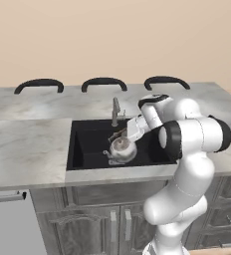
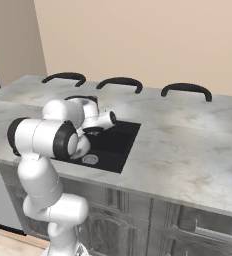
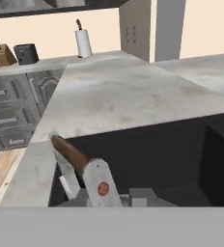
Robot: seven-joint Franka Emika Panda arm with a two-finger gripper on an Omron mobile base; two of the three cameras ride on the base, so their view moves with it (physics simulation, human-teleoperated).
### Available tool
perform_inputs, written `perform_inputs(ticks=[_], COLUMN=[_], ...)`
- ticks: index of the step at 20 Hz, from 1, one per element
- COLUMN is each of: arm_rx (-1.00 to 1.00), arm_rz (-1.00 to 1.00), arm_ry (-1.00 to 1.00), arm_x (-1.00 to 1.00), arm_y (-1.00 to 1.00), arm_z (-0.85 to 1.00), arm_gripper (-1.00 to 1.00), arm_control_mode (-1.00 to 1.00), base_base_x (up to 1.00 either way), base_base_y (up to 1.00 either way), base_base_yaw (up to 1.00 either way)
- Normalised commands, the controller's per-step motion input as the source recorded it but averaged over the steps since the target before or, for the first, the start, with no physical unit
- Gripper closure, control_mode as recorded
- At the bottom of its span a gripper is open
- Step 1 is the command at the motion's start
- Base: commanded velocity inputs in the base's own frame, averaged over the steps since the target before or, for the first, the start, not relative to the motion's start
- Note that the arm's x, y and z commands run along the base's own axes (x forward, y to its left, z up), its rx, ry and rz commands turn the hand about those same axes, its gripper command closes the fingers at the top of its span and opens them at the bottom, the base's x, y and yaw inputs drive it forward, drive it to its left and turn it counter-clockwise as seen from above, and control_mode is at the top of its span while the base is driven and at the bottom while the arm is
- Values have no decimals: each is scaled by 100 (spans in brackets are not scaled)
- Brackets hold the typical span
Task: Open the cabinet, pick the kettle from the cabinet, and place it in the sink.
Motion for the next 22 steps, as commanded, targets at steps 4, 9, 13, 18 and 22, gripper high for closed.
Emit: perform_inputs(ticks=[4,9,13,18,22], arm_rx=[18,21,15,10,3], arm_rz=[-7,-15,-20,-24,-21], arm_ry=[1,7,8,8,2], arm_x=[0,-3,-6,-3,-2], arm_y=[15,8,4,7,12], arm_z=[-7,-3,-4,-3,-8], arm_gripper=[100,100,100,100,100], arm_control_mode=[-100,-100,-100,-100,-100], base_base_x=[0,0,0,0,0], base_base_y=[0,0,0,0,0], base_base_yaw=[0,0,0,0,0])
